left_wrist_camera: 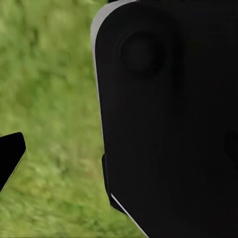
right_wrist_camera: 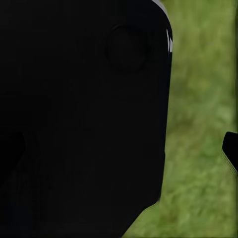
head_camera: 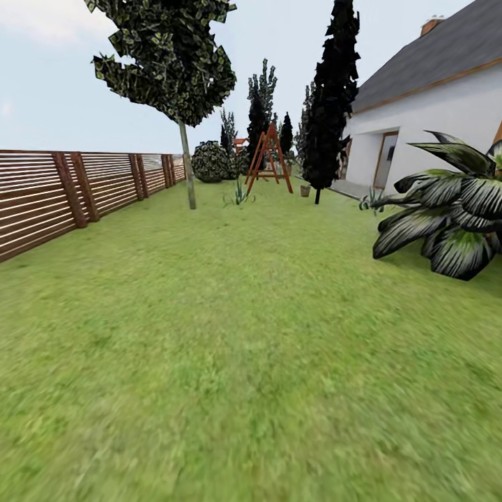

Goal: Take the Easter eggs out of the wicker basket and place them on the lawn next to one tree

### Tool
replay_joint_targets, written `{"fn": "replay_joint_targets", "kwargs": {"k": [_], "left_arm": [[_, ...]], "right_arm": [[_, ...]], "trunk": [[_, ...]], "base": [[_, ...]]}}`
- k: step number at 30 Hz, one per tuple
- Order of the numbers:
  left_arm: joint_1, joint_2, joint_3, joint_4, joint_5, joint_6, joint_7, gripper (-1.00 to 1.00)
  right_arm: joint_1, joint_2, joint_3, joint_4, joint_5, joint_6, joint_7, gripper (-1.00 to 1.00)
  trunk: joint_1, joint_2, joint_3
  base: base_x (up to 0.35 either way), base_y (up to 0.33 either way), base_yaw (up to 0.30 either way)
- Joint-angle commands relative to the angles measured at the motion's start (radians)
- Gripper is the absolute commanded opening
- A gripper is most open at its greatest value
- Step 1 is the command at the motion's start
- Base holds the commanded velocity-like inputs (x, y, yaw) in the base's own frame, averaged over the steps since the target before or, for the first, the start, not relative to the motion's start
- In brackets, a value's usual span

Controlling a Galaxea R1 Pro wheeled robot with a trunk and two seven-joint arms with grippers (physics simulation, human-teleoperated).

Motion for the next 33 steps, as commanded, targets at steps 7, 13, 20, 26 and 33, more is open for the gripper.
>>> {"fn": "replay_joint_targets", "kwargs": {"k": [7, 13, 20, 26, 33], "left_arm": [[0.0, -0.001, -0.006, 0.001, -0.001, -0.004, 0.001, 1.0], [0.0, -0.002, -0.006, 0.001, -0.003, -0.003, 0.001, 1.0], [0.0, -0.002, -0.006, 0.001, -0.003, -0.003, 0.001, 1.0], [0.0, -0.004, -0.006, 0.001, -0.004, -0.004, 0.0, 1.0], [0.0, -0.003, -0.006, 0.001, -0.004, -0.004, 0.0, 1.0]], "right_arm": [[0.0, 0.0, -0.001, -0.001, 0.001, -0.002, -0.001, 1.0], [0.0, 0.0, -0.001, -0.001, 0.001, -0.002, -0.001, 1.0], [0.0, 0.0, -0.001, -0.001, 0.001, -0.002, -0.001, 1.0], [0.0, 0.0, -0.001, -0.001, 0.002, -0.002, -0.001, 1.0], [0.0, 0.0, -0.001, -0.001, 0.002, -0.002, -0.001, 1.0]], "trunk": [[0.001, 0.0, -0.001], [0.001, 0.0, -0.001], [0.001, 0.0, -0.001], [0.001, 0.0, -0.001], [0.001, 0.0, -0.001]], "base": [[0.332, 0.0, 0.0], [0.332, 0.0, 0.0], [0.332, 0.0, 0.0], [0.332, 0.0, 0.0], [0.332, 0.0, 0.0]]}}
